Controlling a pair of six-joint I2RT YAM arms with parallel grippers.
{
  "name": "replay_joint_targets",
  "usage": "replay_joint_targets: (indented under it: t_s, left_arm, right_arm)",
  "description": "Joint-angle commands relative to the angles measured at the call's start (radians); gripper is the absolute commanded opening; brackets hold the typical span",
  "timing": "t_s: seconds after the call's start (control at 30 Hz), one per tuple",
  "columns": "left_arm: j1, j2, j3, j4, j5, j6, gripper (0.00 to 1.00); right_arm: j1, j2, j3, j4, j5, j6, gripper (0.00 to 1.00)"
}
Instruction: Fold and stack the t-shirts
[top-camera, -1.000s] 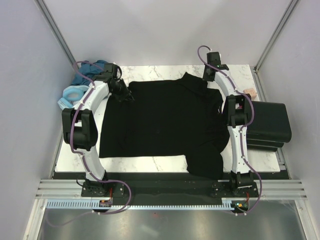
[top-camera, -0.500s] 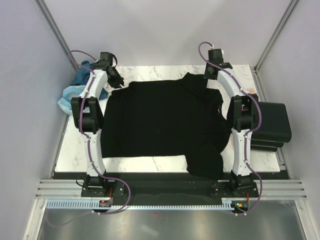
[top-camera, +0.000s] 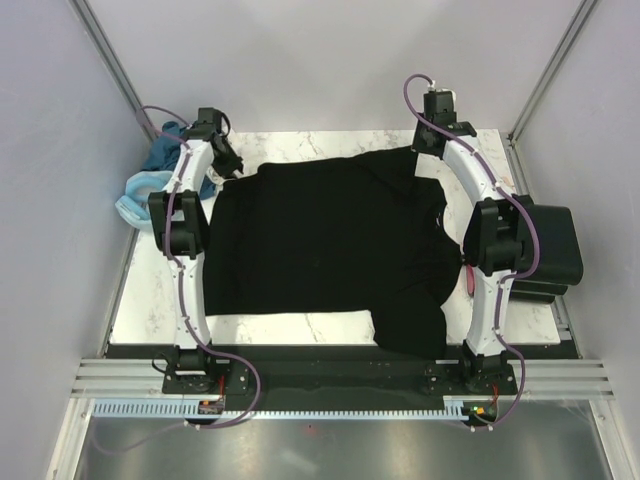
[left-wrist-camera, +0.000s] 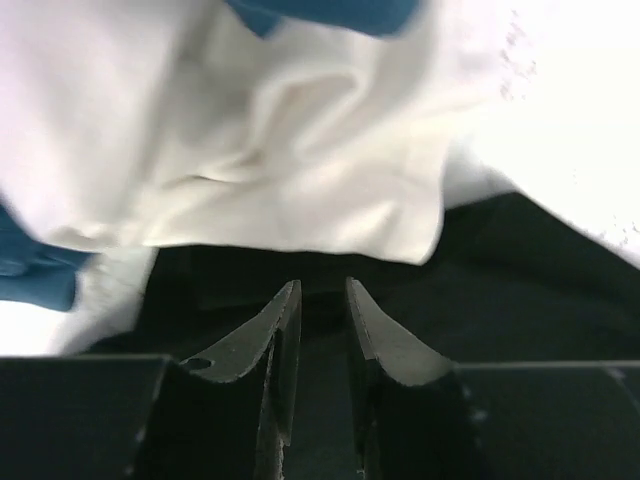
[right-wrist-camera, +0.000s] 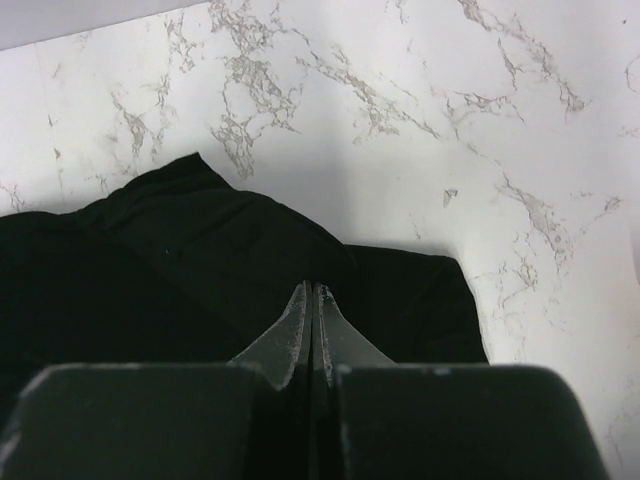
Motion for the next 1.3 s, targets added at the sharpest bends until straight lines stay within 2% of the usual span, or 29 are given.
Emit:
replay_joint_targets:
  t_s: [0.0, 0.2, 0.5, 0.93, 1.27]
  left_arm:
    - [0.053, -0.045, -0.017, -0.002, -0.045, 0.003, 0.33]
    - [0.059, -0.065, -0.075, -0.003, -0.047, 0.025, 0.33]
    - [0.063, -0.065, -0.076, -0.003, -0.03, 0.043, 0.33]
    - [0.06, -0.141, -0.177, -0.005, 0.077, 0.032, 0.34]
    - [0.06, -0.133, -0.165, -0.008, 0.076, 0.034, 0.37]
  right_arm:
    - [0.001, -0.057, -0.028, 0.02, -0.013, -0.008, 0.0]
    - [0.001, -0.035, -0.019, 0.02, -0.023, 0.009, 0.0]
    - [0.001, -0.027, -0.007, 0.012, -0.023, 0.009, 0.0]
    - [0.001, 0.002, 0.007, 0.006, -0.043, 0.024, 0.0]
    - [0.001, 0.009, 0.012, 0.005, -0.061, 0.032, 0.0]
